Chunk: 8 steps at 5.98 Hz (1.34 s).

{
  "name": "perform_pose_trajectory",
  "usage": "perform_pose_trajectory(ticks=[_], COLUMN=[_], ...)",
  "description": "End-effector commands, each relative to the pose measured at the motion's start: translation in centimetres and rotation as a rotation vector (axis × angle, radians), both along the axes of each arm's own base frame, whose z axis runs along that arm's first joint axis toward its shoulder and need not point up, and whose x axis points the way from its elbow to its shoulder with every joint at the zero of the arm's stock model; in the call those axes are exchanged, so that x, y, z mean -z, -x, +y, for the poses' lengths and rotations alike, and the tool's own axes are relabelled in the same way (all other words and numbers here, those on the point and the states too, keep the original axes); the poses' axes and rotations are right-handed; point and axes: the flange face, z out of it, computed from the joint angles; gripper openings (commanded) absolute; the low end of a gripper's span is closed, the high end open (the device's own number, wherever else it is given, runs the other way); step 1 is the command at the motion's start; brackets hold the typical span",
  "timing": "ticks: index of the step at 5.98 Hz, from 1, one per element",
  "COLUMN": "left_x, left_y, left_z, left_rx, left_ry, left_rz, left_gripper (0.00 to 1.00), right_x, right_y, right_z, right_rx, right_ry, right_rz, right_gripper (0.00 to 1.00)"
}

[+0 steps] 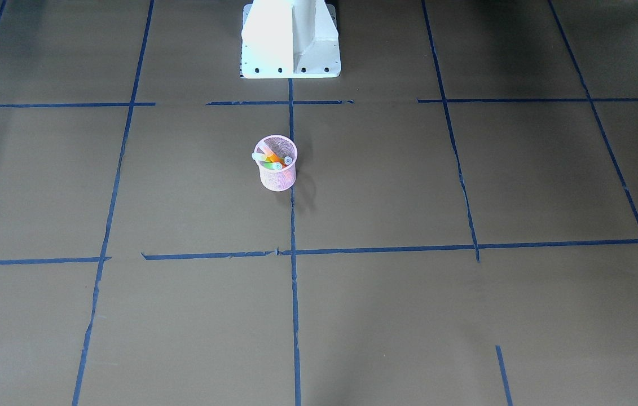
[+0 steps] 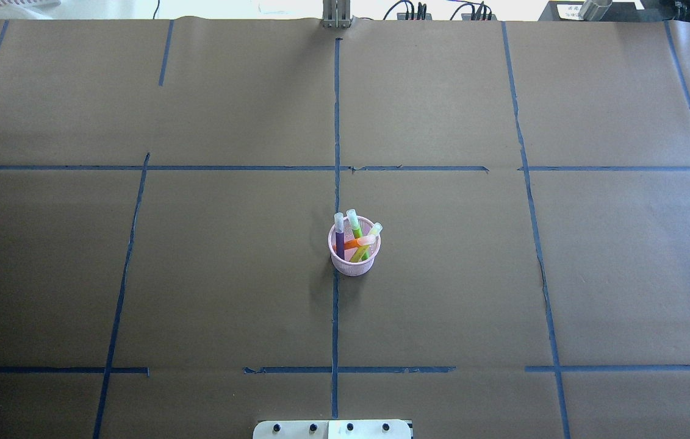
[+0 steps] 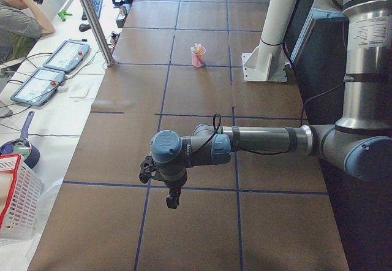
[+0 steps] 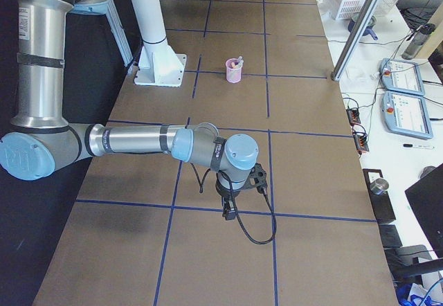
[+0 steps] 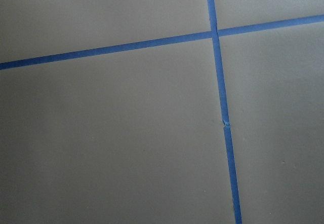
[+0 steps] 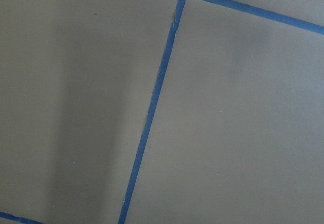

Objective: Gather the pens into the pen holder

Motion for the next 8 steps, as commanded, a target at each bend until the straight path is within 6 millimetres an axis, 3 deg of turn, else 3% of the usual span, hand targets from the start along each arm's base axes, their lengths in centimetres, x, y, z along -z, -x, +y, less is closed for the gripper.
perform_pose_trajectory(ticks=[1, 8], left_x=[-0.13, -0.66], left_y=[-0.07, -0.23], left_z=[0.24, 0.94], left_rx=[-0.003, -0.004], left_ry=[0.006, 0.014], left_rz=[-0.001, 0.006], left_gripper=[1.0, 1.0], right_x=[-0.6, -0.69], right_y=[0.04, 0.1], right_z=[0.72, 0.14], right_rx=[-0.001, -0.033], right_ry=[0.013, -0.014], right_rz=[-0.004, 0.0], right_gripper=[1.0, 1.0])
